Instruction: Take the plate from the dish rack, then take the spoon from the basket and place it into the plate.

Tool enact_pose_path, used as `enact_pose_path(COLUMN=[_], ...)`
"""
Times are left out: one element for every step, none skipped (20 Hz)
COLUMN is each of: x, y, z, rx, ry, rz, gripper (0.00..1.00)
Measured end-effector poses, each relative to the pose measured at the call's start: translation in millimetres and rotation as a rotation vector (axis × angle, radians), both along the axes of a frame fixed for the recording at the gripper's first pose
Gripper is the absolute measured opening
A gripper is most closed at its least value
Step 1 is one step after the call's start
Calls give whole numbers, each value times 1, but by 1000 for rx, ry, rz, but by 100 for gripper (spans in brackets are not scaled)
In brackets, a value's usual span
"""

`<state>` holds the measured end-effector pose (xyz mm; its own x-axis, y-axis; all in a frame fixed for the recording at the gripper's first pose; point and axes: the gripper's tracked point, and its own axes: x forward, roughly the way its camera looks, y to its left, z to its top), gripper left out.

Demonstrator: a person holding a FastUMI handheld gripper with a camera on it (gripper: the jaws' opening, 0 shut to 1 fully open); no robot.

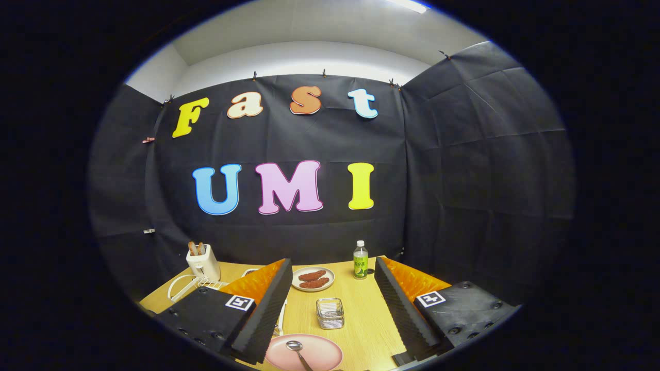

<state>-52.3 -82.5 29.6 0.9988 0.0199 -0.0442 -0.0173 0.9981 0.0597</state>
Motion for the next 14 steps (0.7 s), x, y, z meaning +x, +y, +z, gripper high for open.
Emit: enact_pose_path(x=[3, 5, 7, 9, 10, 10, 11, 10, 10, 10, 10, 10, 9, 10], y=[4, 10, 14, 15, 17, 19, 21, 25, 27, 28, 30, 31, 32, 33], z=[0, 1, 1, -1, -2, -5, -7, -9, -10, -10, -12, -15, -16, -15], rx=[-1, 1, 2, 3, 2, 1, 4, 8, 11, 10, 9, 9, 10, 15], ry=[-2, -3, -6, -9, -10, -10, -5, -1, -3, -4, 0, 7, 12, 11], rz=[7, 19, 25, 26, 23, 20, 23, 27, 31, 35, 43, 51, 55, 57], gripper=[98, 98, 98, 98, 98, 98, 98, 98, 98, 98, 98, 98, 98, 98])
